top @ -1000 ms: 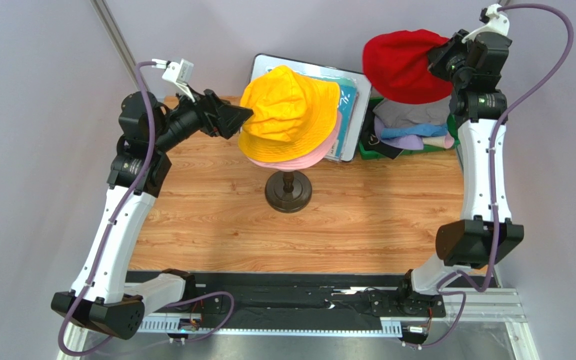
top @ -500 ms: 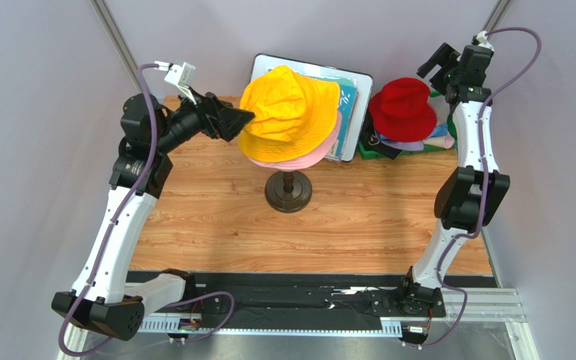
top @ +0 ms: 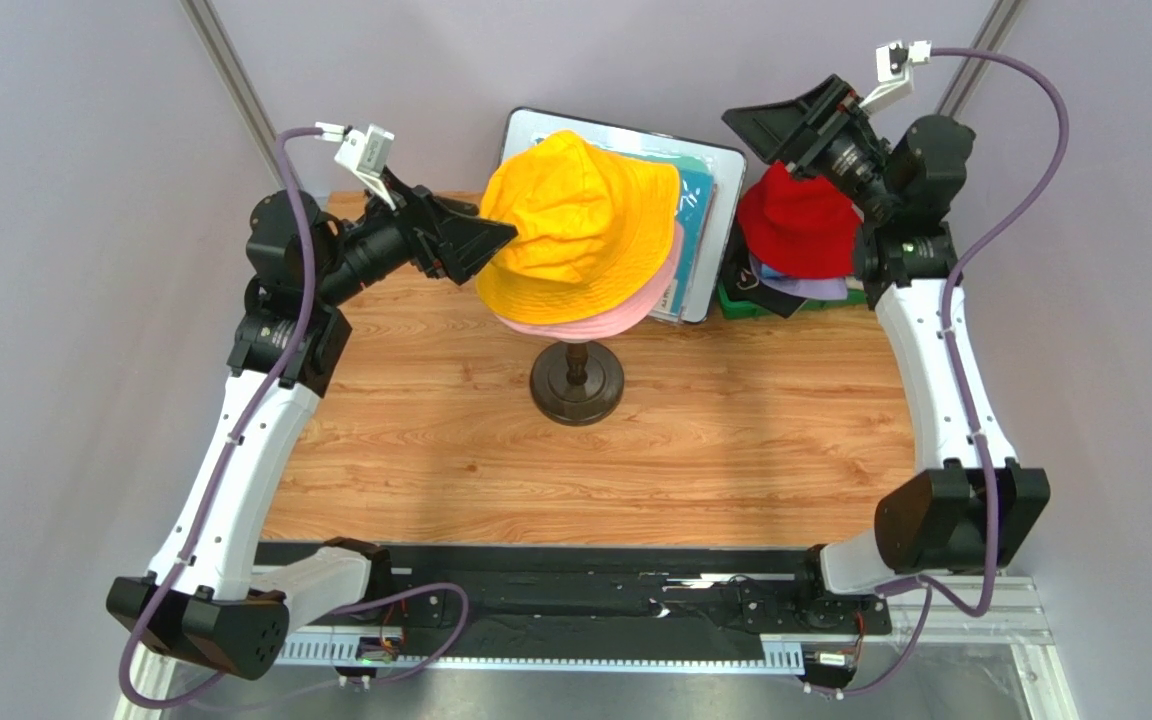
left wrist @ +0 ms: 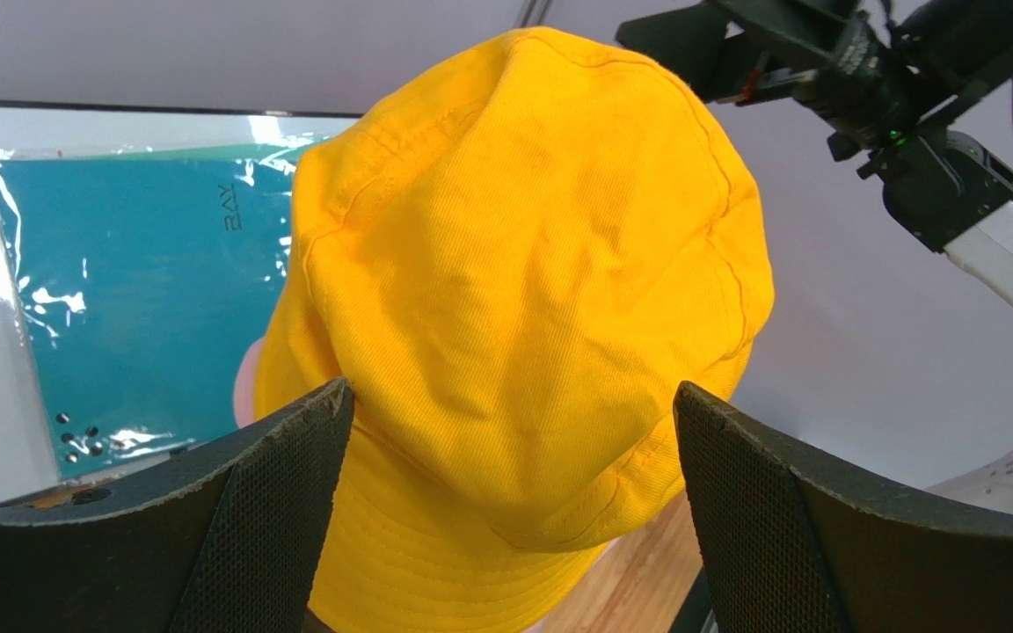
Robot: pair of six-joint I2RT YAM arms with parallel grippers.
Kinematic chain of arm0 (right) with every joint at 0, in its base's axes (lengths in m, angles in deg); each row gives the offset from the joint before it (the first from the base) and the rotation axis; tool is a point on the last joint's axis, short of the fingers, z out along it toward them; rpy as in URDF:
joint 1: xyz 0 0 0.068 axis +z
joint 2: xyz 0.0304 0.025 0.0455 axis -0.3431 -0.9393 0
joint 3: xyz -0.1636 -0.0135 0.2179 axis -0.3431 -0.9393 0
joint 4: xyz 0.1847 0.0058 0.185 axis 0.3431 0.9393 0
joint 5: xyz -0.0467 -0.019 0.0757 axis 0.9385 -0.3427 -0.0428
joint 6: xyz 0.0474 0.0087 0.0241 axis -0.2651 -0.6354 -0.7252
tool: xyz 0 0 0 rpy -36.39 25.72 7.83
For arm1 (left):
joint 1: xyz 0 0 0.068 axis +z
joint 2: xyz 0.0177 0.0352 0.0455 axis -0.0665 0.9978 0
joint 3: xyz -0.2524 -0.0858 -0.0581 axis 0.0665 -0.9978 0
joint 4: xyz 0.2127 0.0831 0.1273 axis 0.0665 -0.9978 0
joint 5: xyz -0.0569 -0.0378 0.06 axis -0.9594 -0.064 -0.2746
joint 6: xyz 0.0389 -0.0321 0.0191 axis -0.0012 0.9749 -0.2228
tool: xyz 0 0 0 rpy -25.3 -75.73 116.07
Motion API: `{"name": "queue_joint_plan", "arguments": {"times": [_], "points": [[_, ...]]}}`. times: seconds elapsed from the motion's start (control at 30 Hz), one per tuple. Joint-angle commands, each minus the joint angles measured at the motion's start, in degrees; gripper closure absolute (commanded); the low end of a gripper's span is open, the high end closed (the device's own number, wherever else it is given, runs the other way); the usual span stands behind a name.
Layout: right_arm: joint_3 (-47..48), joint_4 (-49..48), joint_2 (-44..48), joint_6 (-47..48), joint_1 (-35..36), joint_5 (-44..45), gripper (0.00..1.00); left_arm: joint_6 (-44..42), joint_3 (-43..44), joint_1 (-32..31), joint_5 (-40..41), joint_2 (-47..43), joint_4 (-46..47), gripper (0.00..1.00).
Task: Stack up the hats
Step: Place the hat in the bin, then adjust the hat on the hat.
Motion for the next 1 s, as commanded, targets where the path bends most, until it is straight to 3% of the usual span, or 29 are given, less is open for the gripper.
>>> {"name": "queue_joint_plan", "arguments": {"times": [0.0,0.33,0.5,0.97], "points": [[-5.37,-21.10,-0.17,-16.93,2.86,-11.75,0.09,1.66,-0.50,-0.04,-1.44,0.11,3.27,0.05],[-7.39,-15.85,-0.80,-11.53,10.44,-11.59,0.14,2.01,-0.77,-0.21,-1.61,0.11,3.27,0.05],[-11.52,-20.41,0.96,-15.03,11.32,-12.55,0.20,2.53,-1.12,-0.21,-1.87,-0.15,4.06,0.05],[-16.28,-22.18,7.82,-15.48,11.50,-11.41,0.23,2.97,-1.65,-0.74,-1.70,-0.07,4.94,0.05]]}}
